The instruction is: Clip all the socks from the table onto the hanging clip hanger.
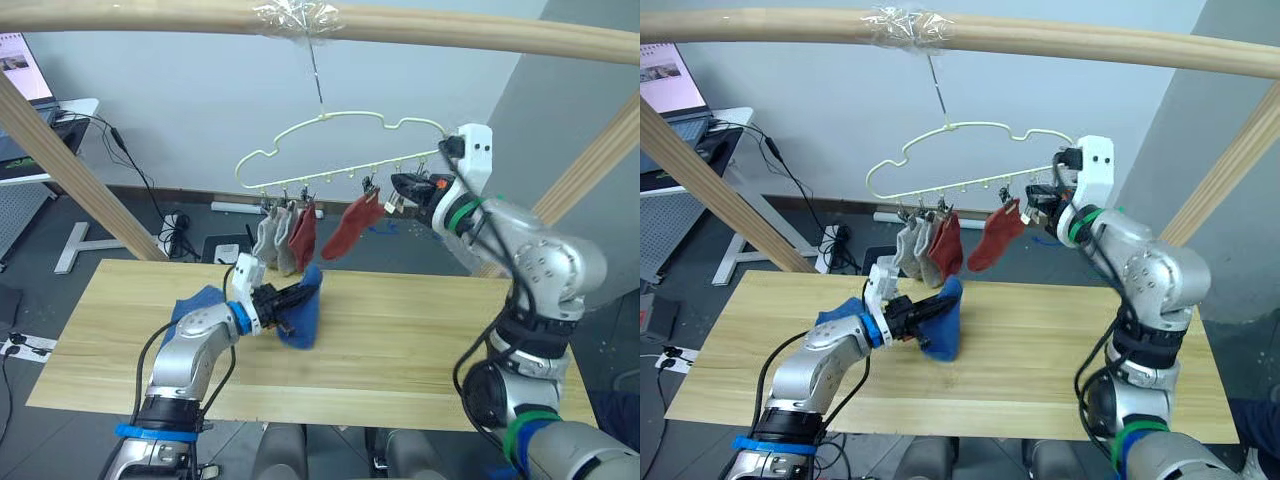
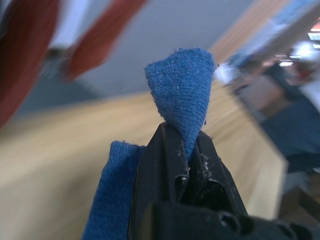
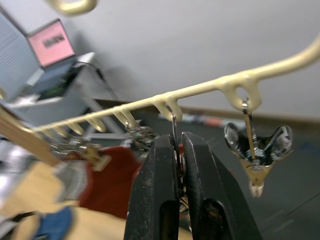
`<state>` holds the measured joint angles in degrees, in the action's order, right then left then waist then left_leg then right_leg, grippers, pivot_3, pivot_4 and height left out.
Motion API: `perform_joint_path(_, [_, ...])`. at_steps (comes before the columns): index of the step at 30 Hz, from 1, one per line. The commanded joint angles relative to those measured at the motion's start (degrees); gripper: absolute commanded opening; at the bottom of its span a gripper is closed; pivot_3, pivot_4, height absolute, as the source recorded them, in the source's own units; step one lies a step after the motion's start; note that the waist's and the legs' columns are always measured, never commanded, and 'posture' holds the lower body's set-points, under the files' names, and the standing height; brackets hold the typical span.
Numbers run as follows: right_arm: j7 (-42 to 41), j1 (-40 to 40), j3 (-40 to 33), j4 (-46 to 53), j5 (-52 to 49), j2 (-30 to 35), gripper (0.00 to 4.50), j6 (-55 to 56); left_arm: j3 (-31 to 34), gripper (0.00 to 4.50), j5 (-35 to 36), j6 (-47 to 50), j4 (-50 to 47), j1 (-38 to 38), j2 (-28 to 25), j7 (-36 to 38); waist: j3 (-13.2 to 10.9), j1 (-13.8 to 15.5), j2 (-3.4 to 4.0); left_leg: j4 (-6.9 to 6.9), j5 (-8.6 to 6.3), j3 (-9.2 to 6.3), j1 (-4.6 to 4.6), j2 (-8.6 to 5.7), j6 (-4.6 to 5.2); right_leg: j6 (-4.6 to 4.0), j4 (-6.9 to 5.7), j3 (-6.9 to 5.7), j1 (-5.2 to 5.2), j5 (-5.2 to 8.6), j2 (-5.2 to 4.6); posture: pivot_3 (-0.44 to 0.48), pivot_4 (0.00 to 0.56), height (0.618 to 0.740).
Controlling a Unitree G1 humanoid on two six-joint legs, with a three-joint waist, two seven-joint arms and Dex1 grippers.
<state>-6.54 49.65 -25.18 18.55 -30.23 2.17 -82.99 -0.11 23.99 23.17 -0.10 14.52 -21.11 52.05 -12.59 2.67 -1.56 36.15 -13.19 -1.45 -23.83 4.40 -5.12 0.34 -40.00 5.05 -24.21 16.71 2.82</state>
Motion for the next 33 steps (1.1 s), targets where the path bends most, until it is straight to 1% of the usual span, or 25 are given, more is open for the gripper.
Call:
perform_joint_path(1, [3.6, 4.8, -9.7, -0.5, -1.5, -4.0, 0.0, -9.1, -1.7, 0.06, 3.6, 1.4, -5.6, 1.8, 2.6, 0.0, 0.0, -0.1, 0.0, 0.0, 0.0, 0.01, 0.0, -0.02, 0.0, 0.0, 0.0, 0.01, 0.0, 0.0, -0.01, 0.137, 0.206, 0.74])
perform_joint_path(7, [10.3, 9.0, -15.8, -2.0, -4.6, -9.3, 0.0, -9.5, -4.6, 0.06, 4.4, 3.9, -6.4, 6.2, 6.3, -1.8, 0.0, -0.3, 0.0, 0.0, 0.0, 0.0, -0.04, -0.06, 0.01, 0.0, 0.04, 0.01, 0.01, 0.0, -0.02, 0.131, 0.207, 0.74])
perform_joint_path(10, [12.8, 9.0, -15.9, -1.9, -7.1, -10.2, 0.0, -9.5, -4.7, 0.06, 4.5, 4.5, -5.0, 8.2, 8.2, -3.2, 0.0, -0.4, 0.0, -0.01, 0.0, -0.01, -0.05, -0.06, 0.01, 0.0, 0.05, 0.0, 0.01, 0.0, -0.02, 0.131, 0.207, 0.74])
perform_joint_path(11, [13.6, 8.8, -15.7, -2.0, -8.1, -10.2, 0.0, -9.5, -4.5, 0.06, 4.7, 5.0, -4.7, 8.8, 8.6, -3.6, 0.0, -0.5, 0.0, -0.01, 0.0, -0.01, -0.05, -0.07, 0.01, 0.0, 0.05, 0.01, 0.0, 0.0, -0.02, 0.127, 0.214, 0.74])
perform_joint_path(15, [16.4, 7.6, -14.6, -2.1, -12.4, -9.3, 0.0, -9.5, -3.9, 0.06, 4.9, 5.7, -3.7, 10.9, 9.6, -4.5, 0.0, -1.2, 0.01, -0.02, 0.0, -0.01, -0.06, -0.07, 0.01, 0.0, 0.06, 0.01, 0.01, 0.0, -0.02, 0.127, 0.213, 0.74])
perform_joint_path(19, [18.8, 6.3, -13.1, -2.1, -16.6, -8.2, 0.0, -9.5, -3.4, 0.06, 5.4, 6.8, -2.3, 13.8, 10.3, -5.5, 0.0, -1.3, 0.01, -0.02, 0.0, -0.02, -0.05, -0.06, 0.01, 0.01, 0.06, 0.01, 0.0, 0.0, -0.01, 0.127, 0.216, 0.74])
perform_joint_path(28, [23.3, 5.3, -11.1, -3.6, -24.8, -5.3, 0.0, -9.5, -2.6, 0.06, 4.5, 5.3, 2.3, 17.4, 10.4, -6.2, 0.0, -1.3, 0.01, -0.06, 0.0, -0.01, -0.07, -0.07, 0.01, 0.01, 0.11, 0.01, 0.0, 0.01, -0.01, 0.125, 0.216, 0.74])
perform_joint_path(33, [25.2, 5.1, -10.5, -4.3, -28.1, -4.0, 0.0, -9.5, -2.8, 0.06, 3.9, 4.4, 3.3, 17.9, 9.8, -6.3, 0.0, -1.3, 0.02, -0.06, -0.01, -0.01, -0.08, -0.07, 0.01, 0.02, 0.13, 0.01, -0.01, 0.01, -0.01, 0.123, 0.22, 0.74])
